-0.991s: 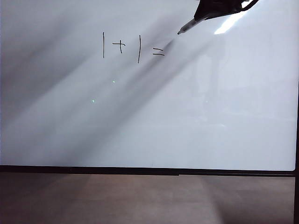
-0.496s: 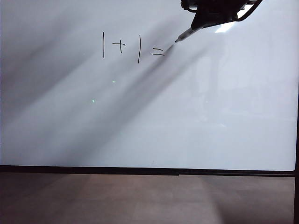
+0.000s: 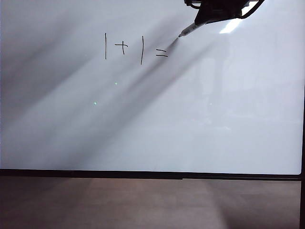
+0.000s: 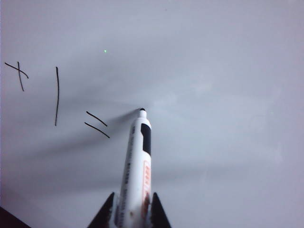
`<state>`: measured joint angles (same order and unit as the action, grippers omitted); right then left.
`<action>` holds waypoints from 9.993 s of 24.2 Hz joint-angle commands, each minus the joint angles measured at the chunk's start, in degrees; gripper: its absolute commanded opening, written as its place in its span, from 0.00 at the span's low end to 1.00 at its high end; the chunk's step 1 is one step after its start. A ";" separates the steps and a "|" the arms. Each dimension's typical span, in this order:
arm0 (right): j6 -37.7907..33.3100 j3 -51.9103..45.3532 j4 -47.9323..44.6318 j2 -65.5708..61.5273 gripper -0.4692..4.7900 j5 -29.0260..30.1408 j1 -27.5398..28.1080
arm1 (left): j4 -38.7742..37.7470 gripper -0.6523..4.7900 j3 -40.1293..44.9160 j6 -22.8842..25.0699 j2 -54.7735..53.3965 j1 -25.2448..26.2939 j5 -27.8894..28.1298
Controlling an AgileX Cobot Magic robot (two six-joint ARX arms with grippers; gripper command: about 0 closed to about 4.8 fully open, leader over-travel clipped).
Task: Reach to the right to find the marker pen, pick it up, and write the answer to the math problem on the whiteboard.
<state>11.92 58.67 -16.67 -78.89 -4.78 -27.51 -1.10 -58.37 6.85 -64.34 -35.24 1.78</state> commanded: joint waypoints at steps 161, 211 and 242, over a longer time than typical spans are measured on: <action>-5.46 -0.04 8.41 0.57 0.08 -4.37 -2.67 | -1.62 0.11 -0.13 0.22 0.24 0.00 -0.04; -5.25 0.15 4.35 -3.30 0.08 -6.32 1.68 | -2.01 0.11 -0.13 0.24 0.22 0.00 0.20; -4.79 0.13 6.64 -2.12 0.08 -13.77 1.68 | -3.10 0.11 -0.13 0.22 0.24 0.00 0.17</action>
<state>7.40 58.39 -8.58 -81.21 -14.04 -26.35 -4.23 -58.37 6.85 -64.31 -35.24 1.78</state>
